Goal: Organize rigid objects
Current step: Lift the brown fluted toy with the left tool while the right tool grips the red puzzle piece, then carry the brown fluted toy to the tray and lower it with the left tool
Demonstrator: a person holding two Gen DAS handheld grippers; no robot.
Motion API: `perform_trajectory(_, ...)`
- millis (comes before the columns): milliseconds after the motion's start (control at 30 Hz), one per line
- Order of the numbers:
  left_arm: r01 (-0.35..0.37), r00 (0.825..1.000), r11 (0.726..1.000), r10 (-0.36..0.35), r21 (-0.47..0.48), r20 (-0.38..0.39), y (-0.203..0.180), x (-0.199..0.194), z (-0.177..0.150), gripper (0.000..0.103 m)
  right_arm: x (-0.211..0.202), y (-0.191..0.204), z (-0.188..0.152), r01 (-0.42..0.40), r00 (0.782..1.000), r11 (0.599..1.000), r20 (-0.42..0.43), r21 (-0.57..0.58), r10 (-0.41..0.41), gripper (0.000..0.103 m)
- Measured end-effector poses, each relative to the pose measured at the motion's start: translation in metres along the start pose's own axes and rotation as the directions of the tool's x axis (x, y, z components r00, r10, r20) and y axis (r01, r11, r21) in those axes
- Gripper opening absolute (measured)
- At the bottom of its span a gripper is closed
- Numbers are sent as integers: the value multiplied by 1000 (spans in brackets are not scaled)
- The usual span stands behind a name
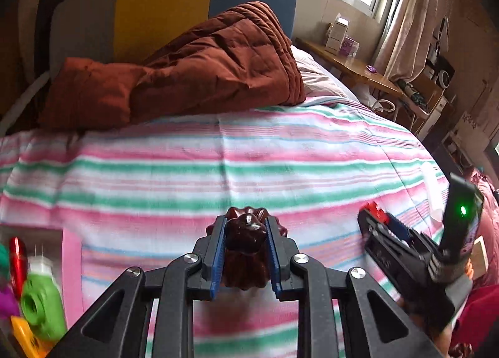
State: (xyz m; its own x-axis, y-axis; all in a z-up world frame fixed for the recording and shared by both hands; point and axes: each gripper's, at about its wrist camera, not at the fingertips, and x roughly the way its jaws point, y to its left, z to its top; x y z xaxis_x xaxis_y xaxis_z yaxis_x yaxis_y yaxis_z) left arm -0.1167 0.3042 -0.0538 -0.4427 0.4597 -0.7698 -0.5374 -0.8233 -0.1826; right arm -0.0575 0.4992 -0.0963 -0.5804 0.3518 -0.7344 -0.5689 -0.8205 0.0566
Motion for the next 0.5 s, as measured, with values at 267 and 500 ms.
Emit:
perform_trajectory(267,54,998,997,-52,-58,36,5,-46,-42,23,-1,4,0,28,1000,999,2,-20,-28,44)
perform_trajectory(500,95,994,995,-93,-43,57,16,-101,-74,23,-4,3,-1,39,999,999,5,-24,-38,44)
